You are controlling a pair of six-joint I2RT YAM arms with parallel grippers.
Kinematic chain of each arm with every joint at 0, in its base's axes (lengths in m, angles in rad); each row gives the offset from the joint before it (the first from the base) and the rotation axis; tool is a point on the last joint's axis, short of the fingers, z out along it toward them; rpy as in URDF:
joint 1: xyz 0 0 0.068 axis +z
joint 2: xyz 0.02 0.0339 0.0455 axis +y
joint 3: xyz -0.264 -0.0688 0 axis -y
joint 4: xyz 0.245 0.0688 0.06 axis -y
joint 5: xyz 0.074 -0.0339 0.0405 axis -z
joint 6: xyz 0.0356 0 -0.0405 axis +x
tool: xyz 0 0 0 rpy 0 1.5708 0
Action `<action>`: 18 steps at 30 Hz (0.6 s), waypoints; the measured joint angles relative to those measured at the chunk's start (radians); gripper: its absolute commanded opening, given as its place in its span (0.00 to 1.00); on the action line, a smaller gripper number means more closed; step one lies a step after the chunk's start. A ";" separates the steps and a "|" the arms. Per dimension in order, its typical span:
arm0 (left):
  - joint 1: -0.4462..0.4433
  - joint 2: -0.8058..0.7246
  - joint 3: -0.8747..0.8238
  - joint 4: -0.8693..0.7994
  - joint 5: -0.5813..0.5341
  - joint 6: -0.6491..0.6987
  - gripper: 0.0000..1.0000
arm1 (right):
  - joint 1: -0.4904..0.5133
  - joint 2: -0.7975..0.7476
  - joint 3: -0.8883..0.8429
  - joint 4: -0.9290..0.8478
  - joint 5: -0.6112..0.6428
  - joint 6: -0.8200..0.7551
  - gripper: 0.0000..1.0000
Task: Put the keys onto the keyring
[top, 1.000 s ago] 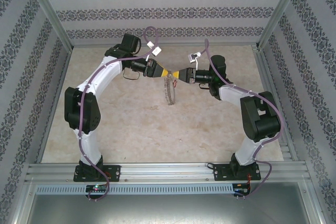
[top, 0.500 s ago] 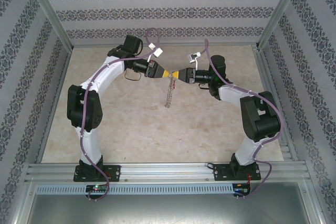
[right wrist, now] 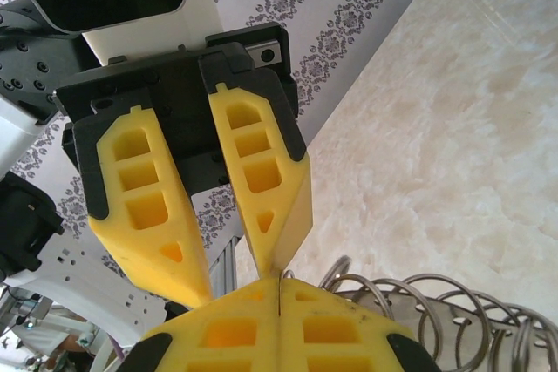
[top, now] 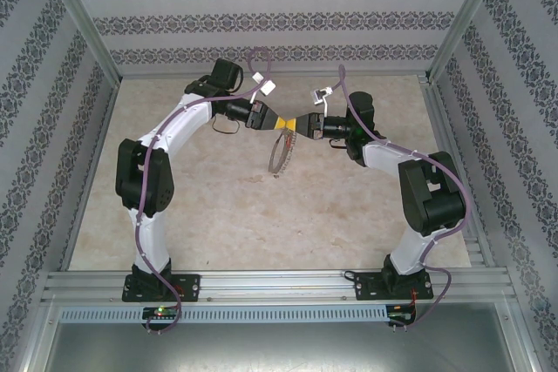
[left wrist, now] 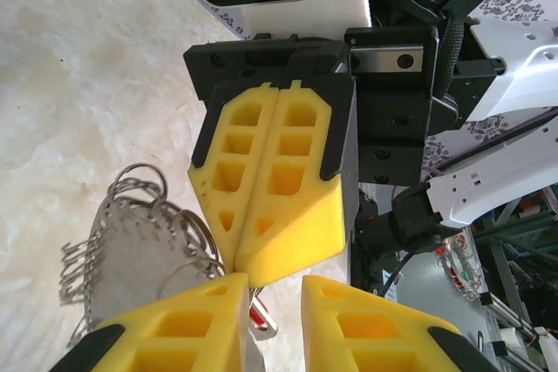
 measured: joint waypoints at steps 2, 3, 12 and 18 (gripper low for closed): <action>-0.002 0.003 0.001 0.002 0.000 0.000 0.23 | 0.000 0.000 0.000 0.000 0.000 0.000 0.00; -0.002 0.004 0.001 0.003 0.000 0.000 0.23 | 0.000 0.000 0.000 0.000 0.000 0.000 0.00; 0.003 0.003 -0.011 0.056 -0.005 -0.026 0.22 | -0.001 0.000 0.000 0.000 0.009 -0.001 0.00; 0.015 -0.024 -0.061 0.139 -0.014 -0.070 0.23 | -0.001 0.000 0.000 0.000 0.013 -0.001 0.00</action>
